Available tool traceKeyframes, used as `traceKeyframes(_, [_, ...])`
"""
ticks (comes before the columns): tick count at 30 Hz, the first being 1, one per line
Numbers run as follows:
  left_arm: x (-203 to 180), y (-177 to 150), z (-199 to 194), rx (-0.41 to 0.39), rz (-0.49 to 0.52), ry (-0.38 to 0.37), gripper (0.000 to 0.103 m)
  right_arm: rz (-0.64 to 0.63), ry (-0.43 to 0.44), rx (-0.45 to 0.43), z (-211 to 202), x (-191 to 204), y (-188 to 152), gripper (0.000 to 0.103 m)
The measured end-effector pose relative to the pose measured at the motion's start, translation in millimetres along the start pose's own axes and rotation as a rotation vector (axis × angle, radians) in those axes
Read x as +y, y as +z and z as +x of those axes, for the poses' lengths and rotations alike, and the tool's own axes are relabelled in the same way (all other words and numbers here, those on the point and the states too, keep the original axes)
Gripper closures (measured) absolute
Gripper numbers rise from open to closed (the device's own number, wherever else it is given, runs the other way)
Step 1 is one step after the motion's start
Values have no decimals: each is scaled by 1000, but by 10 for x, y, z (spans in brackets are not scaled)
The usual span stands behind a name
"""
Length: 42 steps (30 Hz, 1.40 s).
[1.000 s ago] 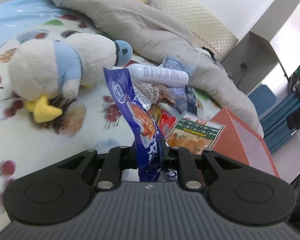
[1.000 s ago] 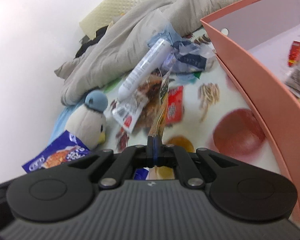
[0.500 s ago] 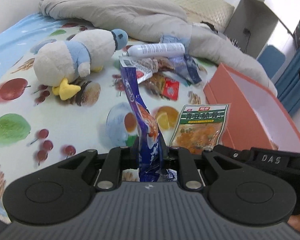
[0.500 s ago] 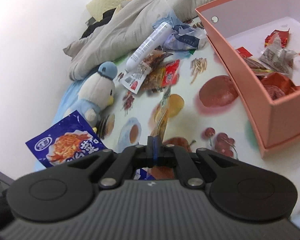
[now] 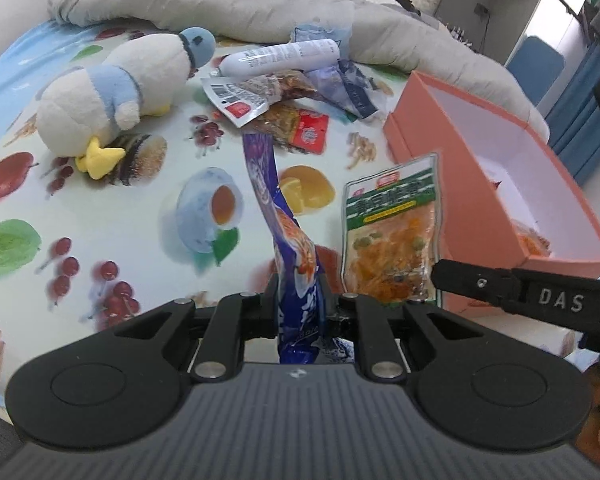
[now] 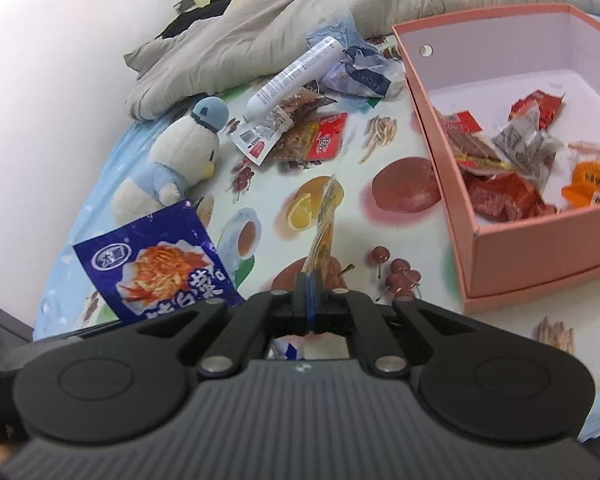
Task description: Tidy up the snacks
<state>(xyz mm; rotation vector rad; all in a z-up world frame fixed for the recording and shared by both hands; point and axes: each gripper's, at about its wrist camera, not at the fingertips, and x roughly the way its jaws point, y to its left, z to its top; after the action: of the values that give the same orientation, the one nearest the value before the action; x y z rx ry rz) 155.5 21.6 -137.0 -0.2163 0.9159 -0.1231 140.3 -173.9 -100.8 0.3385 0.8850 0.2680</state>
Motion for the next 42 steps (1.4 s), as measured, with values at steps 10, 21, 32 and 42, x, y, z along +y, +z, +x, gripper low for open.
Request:
traceKeyframes(10, [-264, 260, -153, -9, 24, -3, 84, -51, 7, -2, -229, -56, 278, 100])
traceKeyframes(21, [-484, 648, -260, -15, 31, -35, 84, -116, -6, -55, -454, -10, 695, 100])
traceKeyframes(32, [-499, 452, 249, 73, 47, -58, 84, -10, 75, 36, -371, -420, 257, 86])
traceKeyframes(42, [-432, 63, 606, 134, 83, -64, 83, 310, 134, 69, -154, -1085, -313, 55])
